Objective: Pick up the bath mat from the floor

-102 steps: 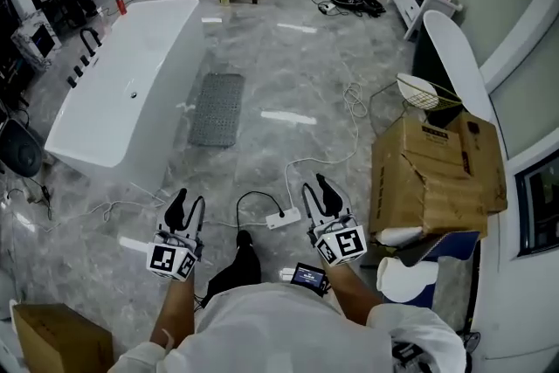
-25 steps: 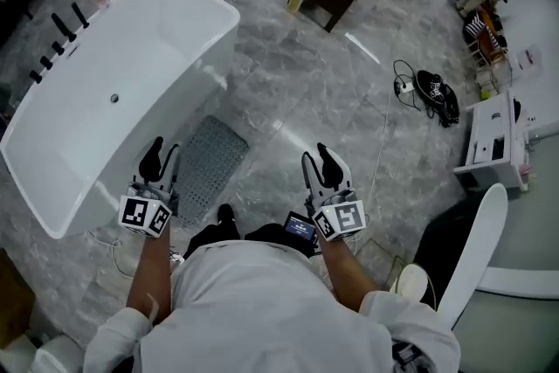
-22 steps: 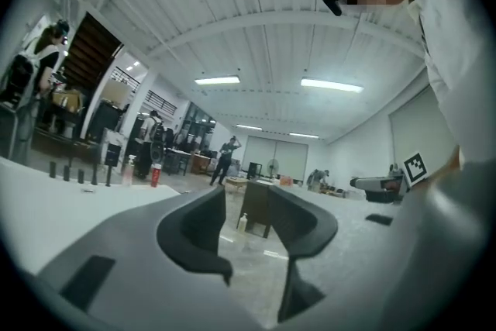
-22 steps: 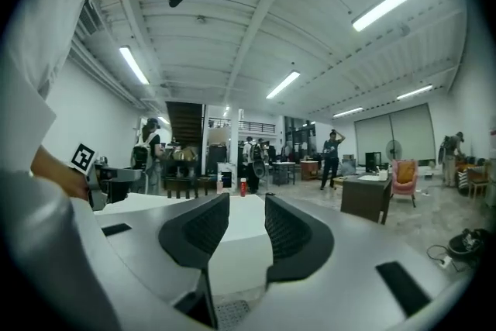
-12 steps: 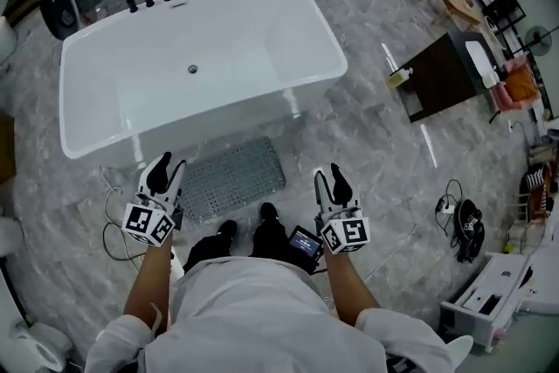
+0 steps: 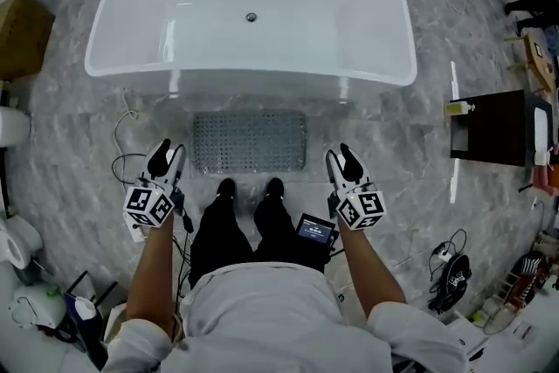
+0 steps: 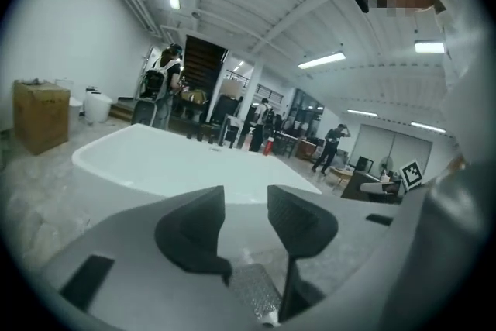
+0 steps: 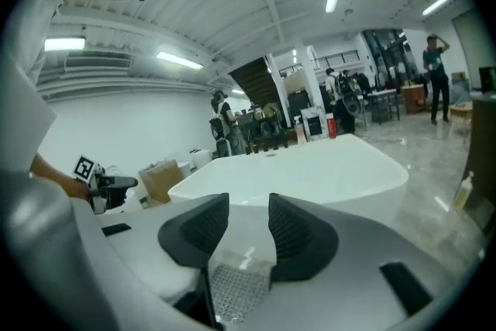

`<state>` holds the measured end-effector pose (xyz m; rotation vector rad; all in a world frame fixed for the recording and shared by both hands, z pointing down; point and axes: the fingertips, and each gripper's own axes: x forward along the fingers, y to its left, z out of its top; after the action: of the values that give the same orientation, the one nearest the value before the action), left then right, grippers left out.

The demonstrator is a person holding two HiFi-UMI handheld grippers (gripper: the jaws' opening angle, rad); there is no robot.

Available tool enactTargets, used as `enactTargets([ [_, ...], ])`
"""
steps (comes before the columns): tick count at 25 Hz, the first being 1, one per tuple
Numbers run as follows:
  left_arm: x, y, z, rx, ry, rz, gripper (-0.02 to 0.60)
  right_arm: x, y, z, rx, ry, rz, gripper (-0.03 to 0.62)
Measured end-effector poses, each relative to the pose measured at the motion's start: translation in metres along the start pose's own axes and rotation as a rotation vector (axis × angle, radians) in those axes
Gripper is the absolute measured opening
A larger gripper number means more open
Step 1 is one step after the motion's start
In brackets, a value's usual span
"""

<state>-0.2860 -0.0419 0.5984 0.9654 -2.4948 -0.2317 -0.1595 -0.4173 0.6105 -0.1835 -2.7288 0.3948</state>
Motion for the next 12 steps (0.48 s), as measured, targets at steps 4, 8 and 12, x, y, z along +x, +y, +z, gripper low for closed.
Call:
enactTargets([
  [4, 0.017, 0.04, -0.097, -0.134, 0.104, 0.082, 0.173, 0.043, -0.045, -0.082, 0.121, 0.123, 0.003, 0.164],
  [8, 0.045, 0.064, -0.17, -0.135, 0.261, 0.087, 0.177, 0.083, -0.077, -0.144, 0.155, 0.232, -0.011, 0.164],
  [12, 0.059, 0.089, -0.276, -0.166, 0.432, 0.058, 0.186, 0.11, -0.097, -0.228, 0.089, 0.353, 0.01, 0.164],
])
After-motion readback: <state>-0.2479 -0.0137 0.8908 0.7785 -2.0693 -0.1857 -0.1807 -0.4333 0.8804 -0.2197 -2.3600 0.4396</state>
